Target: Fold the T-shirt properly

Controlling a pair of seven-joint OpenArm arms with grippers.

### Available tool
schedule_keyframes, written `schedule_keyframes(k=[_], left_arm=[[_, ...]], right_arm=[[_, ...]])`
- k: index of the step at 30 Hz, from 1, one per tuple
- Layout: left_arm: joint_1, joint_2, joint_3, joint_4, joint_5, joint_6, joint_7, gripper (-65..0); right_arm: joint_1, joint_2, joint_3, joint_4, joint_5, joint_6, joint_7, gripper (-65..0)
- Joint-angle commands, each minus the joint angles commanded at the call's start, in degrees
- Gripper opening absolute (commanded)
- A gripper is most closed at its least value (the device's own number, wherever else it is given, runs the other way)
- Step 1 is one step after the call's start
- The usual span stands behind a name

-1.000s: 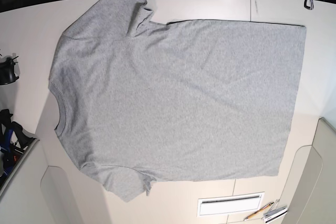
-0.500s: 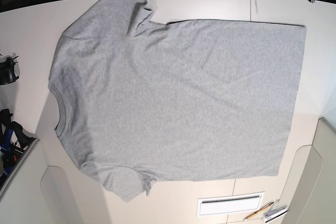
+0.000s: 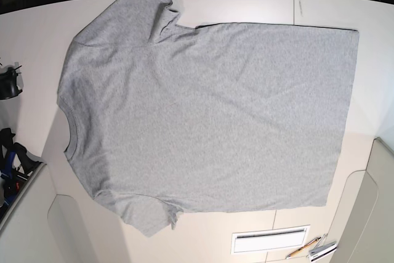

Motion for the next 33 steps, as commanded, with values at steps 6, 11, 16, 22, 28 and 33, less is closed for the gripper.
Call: schedule_keyframes(k=[6, 11, 16, 22, 28, 33], left_arm=[[5.9, -0.4, -5.6, 5.0, -1.6, -0.5, 1.6, -54.2], [10.9, -0.5, -13.3, 8.9, -3.0, -3.3, 2.1, -54.2], [15.6, -0.4, -16.9, 15.0, -3.2, -3.3, 2.1, -54.2], [23.2, -0.3, -19.0, 26.1, -9.9, -3.3, 5.6, -54.2], [30.7, -0.2, -24.6, 40.7, -12.0, -3.3, 5.6, -54.2], [33.7, -0.3, -30.8, 48.8, -15.0, -3.3, 5.6, -54.2]], right_arm=[[-3.3, 1.9, 0.0, 4.6, 0.0, 0.00, -0.4, -54.8], [-6.2, 4.0, 0.0, 8.7, 0.0, 0.00, -0.7, -54.8], [-8.7, 6.3, 0.0, 12.8, 0.0, 0.02, -2.2, -54.8], [-10.3, 6.5, 0.0, 16.6, 0.0, -0.02, -2.3, -54.8], [-10.5, 7.0, 0.0, 19.6, 0.0, -0.02, -6.4, -54.8], [-11.5, 7.8, 0.0, 22.5, 0.0, -0.02, -6.5, -54.8]])
